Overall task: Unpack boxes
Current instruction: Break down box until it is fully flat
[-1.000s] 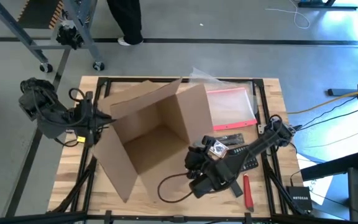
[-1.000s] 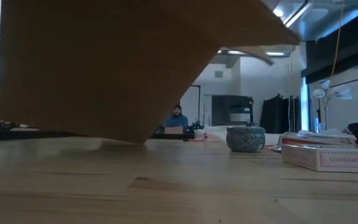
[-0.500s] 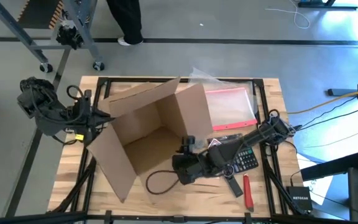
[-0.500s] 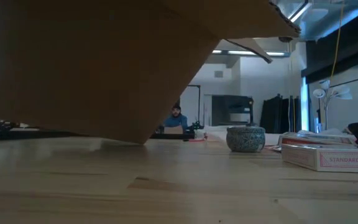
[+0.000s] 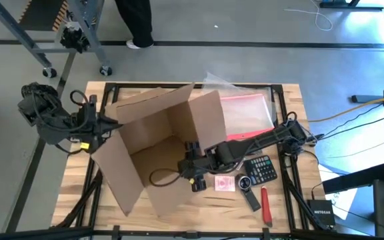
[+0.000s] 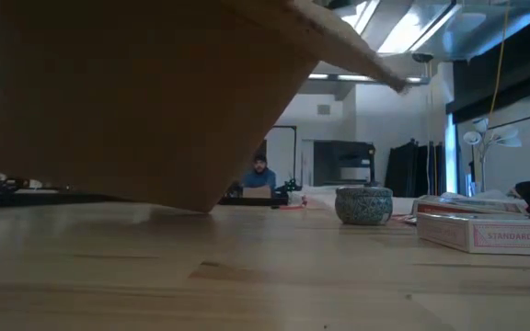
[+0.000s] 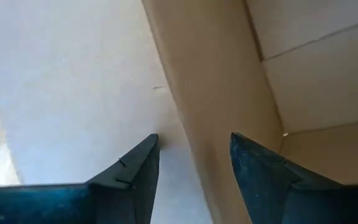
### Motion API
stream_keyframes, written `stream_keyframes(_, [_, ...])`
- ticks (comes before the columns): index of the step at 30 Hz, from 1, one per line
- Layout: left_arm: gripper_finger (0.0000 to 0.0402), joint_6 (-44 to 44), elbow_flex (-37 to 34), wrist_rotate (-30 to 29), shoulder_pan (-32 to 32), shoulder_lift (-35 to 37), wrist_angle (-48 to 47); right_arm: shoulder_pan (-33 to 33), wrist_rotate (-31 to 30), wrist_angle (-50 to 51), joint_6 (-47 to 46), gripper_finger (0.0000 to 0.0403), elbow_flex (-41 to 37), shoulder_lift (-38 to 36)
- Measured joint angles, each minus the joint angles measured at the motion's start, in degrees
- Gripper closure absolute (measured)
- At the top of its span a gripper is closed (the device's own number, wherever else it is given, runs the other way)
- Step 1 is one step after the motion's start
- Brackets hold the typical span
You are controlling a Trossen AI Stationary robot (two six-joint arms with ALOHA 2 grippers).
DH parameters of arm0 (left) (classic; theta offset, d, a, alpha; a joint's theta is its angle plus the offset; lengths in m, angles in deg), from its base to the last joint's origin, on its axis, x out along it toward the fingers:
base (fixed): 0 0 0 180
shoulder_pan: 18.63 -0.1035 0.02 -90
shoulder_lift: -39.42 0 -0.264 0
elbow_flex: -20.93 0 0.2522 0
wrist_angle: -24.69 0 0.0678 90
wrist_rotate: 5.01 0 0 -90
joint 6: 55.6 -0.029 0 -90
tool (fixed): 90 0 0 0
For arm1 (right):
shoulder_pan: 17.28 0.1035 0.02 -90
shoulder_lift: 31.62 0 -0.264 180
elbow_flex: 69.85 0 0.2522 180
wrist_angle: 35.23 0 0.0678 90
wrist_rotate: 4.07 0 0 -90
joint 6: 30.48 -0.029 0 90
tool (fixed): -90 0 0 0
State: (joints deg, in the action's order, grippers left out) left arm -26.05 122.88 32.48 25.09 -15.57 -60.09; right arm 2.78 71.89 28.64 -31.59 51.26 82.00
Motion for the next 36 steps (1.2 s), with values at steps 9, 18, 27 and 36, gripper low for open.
stream_keyframes(9, [0.0401, 3.3, 0.0, -3.4, 0.0, 0.0, 0.1, -0.2, -2.4, -2.8, 3.6, 0.0214, -0.1, 4.0])
stream_keyframes(18, [0.0401, 4.6, 0.0, -4.0, 0.0, 0.2, 0.1, -0.2, -12.3, -7.4, 3.5, 0.0215, -0.1, 7.5])
stream_keyframes(27, [0.0401, 4.6, 0.0, -4.0, 0.0, 0.2, 0.1, -0.4, -16.5, -16.2, 6.6, 0.0308, -0.1, 11.7])
stream_keyframes(36, [0.0401, 4.6, 0.0, -3.1, 0.2, 0.1, -0.2, -1.0, -22.2, -18.5, 7.1, 0.0399, -0.2, 13.1])
